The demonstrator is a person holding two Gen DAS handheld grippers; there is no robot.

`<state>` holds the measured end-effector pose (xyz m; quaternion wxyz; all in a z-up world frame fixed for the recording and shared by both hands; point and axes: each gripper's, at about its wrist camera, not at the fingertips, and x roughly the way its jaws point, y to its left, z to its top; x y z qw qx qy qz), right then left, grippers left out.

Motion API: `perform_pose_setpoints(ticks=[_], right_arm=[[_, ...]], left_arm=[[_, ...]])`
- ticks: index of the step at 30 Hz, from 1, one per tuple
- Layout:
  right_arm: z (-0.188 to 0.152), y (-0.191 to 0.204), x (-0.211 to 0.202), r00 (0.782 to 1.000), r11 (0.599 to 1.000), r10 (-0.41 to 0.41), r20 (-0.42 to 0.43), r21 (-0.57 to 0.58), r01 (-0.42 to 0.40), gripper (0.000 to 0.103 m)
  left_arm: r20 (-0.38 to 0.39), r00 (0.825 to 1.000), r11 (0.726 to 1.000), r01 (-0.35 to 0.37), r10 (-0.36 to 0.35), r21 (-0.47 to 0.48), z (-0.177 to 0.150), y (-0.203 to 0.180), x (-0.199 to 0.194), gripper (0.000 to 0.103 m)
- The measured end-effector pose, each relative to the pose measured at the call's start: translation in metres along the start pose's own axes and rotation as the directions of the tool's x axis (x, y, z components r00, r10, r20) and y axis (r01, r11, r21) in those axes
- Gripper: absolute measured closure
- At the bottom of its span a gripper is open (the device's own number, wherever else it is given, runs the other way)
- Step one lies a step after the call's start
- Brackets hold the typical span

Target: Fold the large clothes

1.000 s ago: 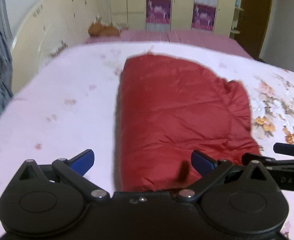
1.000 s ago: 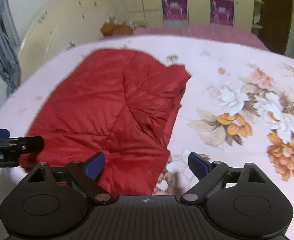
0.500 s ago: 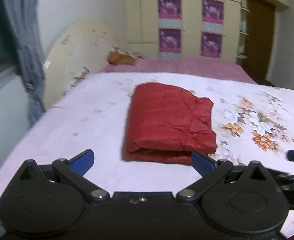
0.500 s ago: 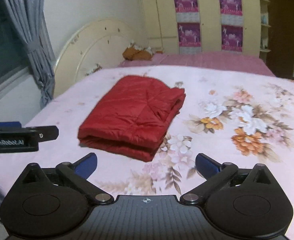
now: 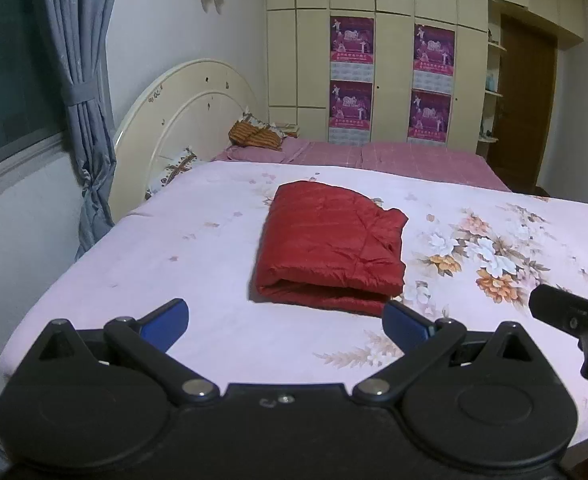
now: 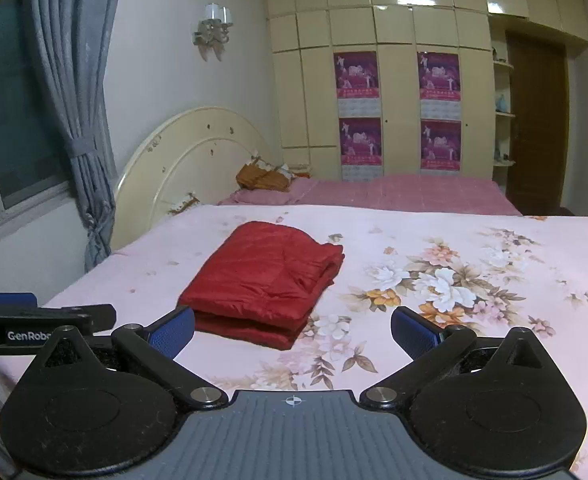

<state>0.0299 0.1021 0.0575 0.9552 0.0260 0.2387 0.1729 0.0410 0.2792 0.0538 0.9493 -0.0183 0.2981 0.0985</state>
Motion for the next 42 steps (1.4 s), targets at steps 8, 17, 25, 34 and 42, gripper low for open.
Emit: perform_pose_setpoints(ticks=[8,17,25,34,42], right_arm=[[-0.002,-0.001,-0.014,1.0,1.0,0.001,0.012,0.005,-0.001,0.0],[0.0,0.0,-0.018,1.0,1.0,0.011,0.013,0.002,-0.011,0.0],[0.0,0.001,-0.013,1.0,1.0,0.015,0.013,-0.004,-0.015,0.0],[0.0,0.001,-0.007,1.0,1.0,0.023,0.008,0.001,-0.023,0.0],[0.0,0.003,0.0,0.999,0.999,0.034,-0.003,-0.001,-0.034,0.0]], left_arm=[[-0.006,1.0,1.0,0.005,-0.005,-0.003,-0.005,-0.003,-0.009,0.0],[-0.005,1.0,1.0,0.007,-0.007,-0.005,-0.007,-0.001,-0.012,0.0],[-0.007,1.0,1.0,0.002,-0.002,-0.005,-0.006,-0.001,-0.012,0.0],[-0.017,1.0,1.0,-0.009,0.009,-0.011,-0.004,0.004,-0.004,0.0],[-0.023,1.0,1.0,-0.015,0.014,-0.012,-0.003,0.005,0.0,0.0]])
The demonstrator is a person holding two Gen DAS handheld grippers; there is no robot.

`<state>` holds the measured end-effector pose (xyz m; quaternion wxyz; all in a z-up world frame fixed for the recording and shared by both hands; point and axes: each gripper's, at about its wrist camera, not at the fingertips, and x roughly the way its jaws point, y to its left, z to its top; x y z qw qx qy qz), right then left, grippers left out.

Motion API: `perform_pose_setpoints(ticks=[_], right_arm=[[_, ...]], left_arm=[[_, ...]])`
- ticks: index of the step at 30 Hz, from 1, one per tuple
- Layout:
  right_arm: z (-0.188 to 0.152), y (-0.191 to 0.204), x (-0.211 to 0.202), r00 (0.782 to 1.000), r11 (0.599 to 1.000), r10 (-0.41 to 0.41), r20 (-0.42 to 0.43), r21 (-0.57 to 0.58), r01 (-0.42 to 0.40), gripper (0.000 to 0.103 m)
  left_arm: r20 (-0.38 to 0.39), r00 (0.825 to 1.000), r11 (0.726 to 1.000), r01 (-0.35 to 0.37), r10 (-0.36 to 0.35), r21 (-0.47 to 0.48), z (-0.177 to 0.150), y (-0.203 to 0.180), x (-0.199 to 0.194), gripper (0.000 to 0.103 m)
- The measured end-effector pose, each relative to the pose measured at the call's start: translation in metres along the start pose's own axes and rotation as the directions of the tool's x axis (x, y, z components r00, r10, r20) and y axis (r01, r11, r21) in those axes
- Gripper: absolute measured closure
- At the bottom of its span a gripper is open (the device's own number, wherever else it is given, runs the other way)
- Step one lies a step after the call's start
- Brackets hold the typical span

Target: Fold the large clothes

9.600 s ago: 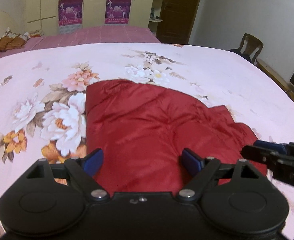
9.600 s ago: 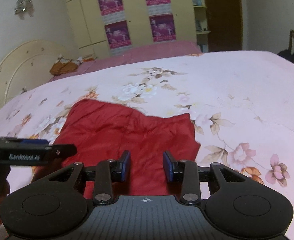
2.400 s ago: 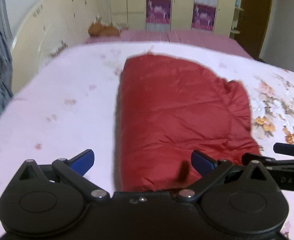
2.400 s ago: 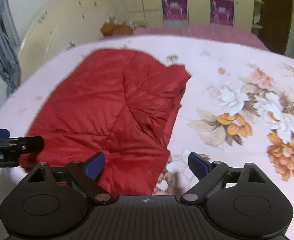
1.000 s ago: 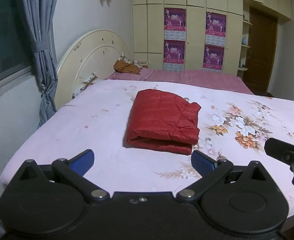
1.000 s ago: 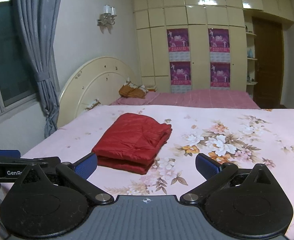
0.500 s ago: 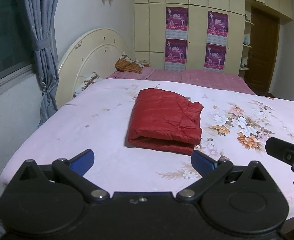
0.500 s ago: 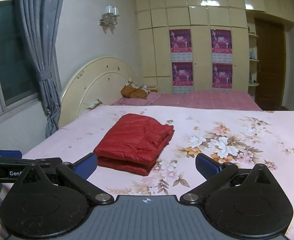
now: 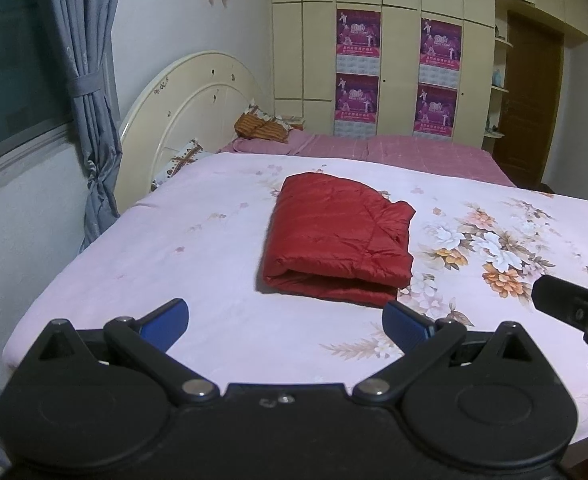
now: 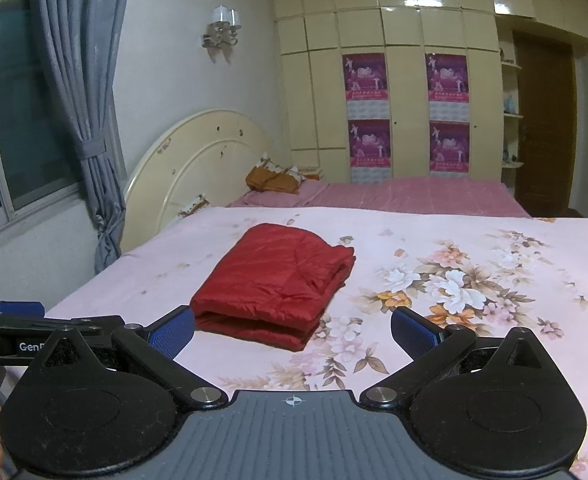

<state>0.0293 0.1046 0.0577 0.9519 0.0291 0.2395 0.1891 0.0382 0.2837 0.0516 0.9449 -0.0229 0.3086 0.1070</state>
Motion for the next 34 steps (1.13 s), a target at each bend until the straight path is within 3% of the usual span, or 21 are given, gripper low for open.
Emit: perform_pose_setpoints(ticks=[24,34], right_arm=[[-0.002,-0.005,0.014,1.0,1.0,0.007,-0.025,0.015,-0.006,0.0],[-0.009,-0.022,0.041,0.996,0.998,-0.045,-0.079,0.035,0.048,0.0]], left_arm=[[-0.03,1.0,1.0,0.007,-0.008,-0.008,0.0,-0.001,0.013,0.0],[-0.037,0.999,1.0,0.021,-0.021,0.002,0.006,0.004,0.066,0.0]])
